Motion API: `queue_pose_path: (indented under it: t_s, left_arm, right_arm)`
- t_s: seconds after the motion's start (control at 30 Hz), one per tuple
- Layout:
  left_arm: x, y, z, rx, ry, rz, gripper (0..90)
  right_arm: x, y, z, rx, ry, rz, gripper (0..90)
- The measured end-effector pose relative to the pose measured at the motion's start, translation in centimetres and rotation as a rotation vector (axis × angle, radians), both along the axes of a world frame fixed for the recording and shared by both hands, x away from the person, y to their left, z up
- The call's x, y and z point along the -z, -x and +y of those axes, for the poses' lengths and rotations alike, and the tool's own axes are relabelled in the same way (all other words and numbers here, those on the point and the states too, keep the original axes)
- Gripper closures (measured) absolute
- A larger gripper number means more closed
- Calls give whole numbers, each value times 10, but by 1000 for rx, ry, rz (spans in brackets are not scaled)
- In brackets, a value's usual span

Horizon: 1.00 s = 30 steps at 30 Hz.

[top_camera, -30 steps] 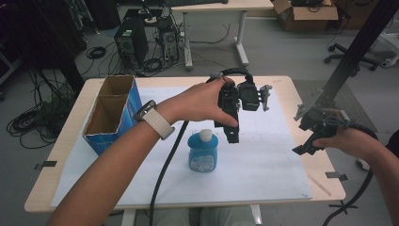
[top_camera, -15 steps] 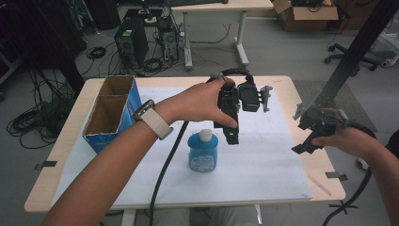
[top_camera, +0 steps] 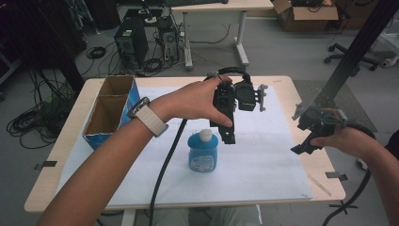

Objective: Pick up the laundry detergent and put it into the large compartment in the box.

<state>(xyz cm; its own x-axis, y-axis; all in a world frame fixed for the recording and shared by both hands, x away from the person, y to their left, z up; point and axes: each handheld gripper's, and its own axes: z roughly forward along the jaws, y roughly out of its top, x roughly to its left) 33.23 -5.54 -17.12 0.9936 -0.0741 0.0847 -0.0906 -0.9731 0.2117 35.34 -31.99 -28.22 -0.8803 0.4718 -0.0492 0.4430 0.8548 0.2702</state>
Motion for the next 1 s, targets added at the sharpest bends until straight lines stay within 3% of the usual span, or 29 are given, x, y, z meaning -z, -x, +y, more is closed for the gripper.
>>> queue_pose_path:
  t_s: [0.6,1.0]
  left_arm:
    - [-4,-6,22,-21,17,-12,63]
    - [5,-13,38,-29,26,-17,63]
  right_arm:
    - [0,1,0,6,3,0,78]
    - [0,0,2,12,10,-4,77]
